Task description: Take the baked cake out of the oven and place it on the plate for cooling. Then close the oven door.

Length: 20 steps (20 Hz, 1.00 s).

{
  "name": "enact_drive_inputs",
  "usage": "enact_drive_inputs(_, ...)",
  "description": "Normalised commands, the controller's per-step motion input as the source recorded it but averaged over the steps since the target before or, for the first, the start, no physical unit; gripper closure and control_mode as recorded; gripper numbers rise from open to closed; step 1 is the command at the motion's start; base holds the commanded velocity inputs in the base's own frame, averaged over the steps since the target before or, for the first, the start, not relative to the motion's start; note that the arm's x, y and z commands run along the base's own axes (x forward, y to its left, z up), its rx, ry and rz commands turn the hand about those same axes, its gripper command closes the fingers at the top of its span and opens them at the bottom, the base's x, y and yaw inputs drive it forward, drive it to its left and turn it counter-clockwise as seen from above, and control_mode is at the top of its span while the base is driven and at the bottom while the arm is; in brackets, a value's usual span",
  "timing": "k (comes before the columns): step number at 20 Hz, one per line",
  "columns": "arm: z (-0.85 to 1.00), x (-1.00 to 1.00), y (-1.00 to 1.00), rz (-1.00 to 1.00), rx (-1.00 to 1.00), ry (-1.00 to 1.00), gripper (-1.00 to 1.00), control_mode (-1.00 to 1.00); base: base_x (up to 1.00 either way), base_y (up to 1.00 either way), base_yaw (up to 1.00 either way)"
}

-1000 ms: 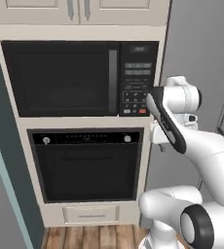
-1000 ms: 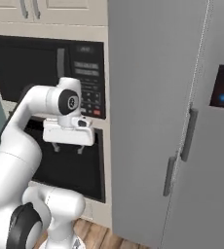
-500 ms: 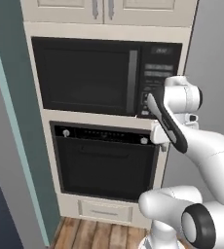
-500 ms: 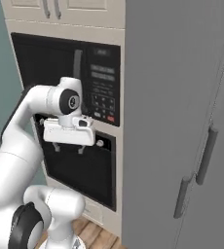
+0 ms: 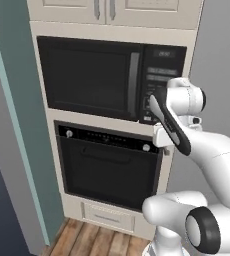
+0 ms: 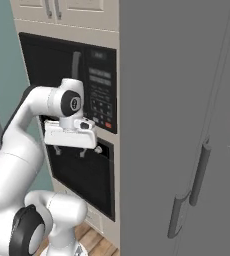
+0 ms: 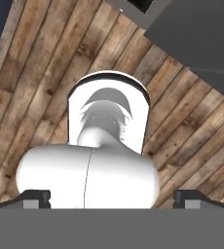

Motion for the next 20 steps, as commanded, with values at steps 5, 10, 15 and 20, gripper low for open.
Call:
enact_drive_inputs(5,0.00,0.00,0.00,0.00,0.00,0.00,-1.00,1.00,-0.04,-0.12,0.11)
enact_drive_inputs(10,0.00,0.00,0.00,0.00,0.00,0.00,-1.00,1.00,0.00,0.00,0.01)
enact_drive_inputs(15,-0.52,0.34,0.52,0.06,-0.14,0.00,-1.00,-1.00,0.04,0.01,0.00)
enact_drive_inputs(20,-0.84,0.84,0.91,0.24,-0.25,0.00,-1.00,-1.00,0.00,0.00,0.00)
